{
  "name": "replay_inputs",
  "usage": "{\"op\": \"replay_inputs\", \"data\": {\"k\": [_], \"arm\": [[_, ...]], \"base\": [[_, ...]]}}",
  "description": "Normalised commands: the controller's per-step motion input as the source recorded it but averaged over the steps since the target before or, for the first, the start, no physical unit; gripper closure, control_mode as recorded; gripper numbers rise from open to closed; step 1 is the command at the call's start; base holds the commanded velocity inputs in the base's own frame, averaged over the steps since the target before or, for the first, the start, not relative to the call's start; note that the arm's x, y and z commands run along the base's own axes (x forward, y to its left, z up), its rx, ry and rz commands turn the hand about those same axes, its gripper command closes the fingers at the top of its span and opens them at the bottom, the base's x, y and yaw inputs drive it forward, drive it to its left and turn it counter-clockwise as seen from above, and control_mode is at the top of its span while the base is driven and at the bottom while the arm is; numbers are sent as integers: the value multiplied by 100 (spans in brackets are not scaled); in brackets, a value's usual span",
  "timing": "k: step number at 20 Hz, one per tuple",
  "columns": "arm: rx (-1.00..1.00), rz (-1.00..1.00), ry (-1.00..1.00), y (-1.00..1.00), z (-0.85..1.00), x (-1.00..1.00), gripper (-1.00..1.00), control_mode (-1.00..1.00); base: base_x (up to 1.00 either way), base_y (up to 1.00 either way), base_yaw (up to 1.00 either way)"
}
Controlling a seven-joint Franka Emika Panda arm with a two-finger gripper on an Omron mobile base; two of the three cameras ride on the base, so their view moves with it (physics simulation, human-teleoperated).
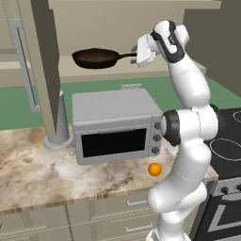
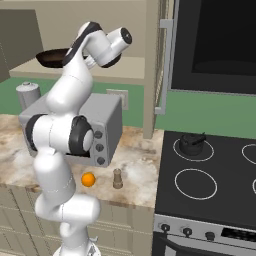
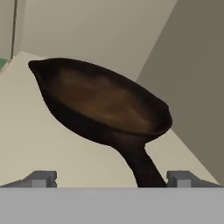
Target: Pick the pan from the cabinet and place it on the stove. Then turn on the stove burner for the pan.
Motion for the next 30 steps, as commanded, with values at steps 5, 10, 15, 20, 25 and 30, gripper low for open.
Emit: {"op": "replay_inputs", "data": {"k": [5, 10, 15, 20, 25, 30], "arm": [[-2, 1, 0, 0, -9, 25, -100, -100], [-3, 1, 0, 0, -10, 25, -100, -100], [-3, 1, 0, 0, -8, 24, -100, -100], [-3, 0, 0, 0, -3, 25, -100, -100], [-4, 0, -1, 0, 0, 22, -100, -100], [-7, 1, -1, 0, 0, 9, -100, -100]], "base": [[0, 0, 0], [0, 0, 0], [0, 0, 0], [0, 0, 0], [0, 0, 0], [0, 0, 0]]}}
